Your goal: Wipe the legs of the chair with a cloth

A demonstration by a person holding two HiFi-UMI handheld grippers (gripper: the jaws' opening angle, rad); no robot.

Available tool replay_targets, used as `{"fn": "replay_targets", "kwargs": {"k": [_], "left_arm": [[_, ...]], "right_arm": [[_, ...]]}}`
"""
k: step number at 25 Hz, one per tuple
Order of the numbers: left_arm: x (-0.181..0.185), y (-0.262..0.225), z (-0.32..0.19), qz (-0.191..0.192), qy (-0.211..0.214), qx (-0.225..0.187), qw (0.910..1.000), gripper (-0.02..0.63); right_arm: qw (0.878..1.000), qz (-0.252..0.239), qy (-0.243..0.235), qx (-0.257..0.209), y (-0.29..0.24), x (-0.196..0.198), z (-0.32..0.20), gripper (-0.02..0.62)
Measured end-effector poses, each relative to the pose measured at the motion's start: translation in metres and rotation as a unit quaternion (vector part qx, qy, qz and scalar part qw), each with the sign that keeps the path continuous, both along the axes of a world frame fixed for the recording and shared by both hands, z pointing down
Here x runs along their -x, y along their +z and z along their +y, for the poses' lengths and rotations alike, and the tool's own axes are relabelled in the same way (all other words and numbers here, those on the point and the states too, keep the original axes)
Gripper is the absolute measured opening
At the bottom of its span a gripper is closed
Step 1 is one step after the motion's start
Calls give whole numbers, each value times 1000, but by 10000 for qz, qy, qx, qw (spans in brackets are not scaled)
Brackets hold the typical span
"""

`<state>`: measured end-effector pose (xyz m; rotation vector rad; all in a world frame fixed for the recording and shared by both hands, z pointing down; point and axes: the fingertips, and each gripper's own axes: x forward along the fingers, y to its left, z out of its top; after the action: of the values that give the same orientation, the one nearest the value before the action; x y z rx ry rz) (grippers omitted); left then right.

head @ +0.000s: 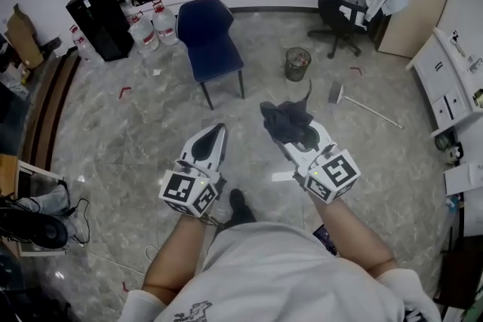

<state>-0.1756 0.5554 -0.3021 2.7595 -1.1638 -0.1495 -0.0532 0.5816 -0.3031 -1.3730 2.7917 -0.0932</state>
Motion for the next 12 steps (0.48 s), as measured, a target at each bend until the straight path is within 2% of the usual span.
{"fn": "replay_targets", "kwargs": {"k": [8,12], "left_arm": [[1,-2,-153,-66,671,-14,9977,6],[0,-3,-209,-40,718,-56,9974,6]], "right_arm": [[9994,-64,343,48,0,20,-148,155],[9992,33,380,125,6,19,-195,155]]}}
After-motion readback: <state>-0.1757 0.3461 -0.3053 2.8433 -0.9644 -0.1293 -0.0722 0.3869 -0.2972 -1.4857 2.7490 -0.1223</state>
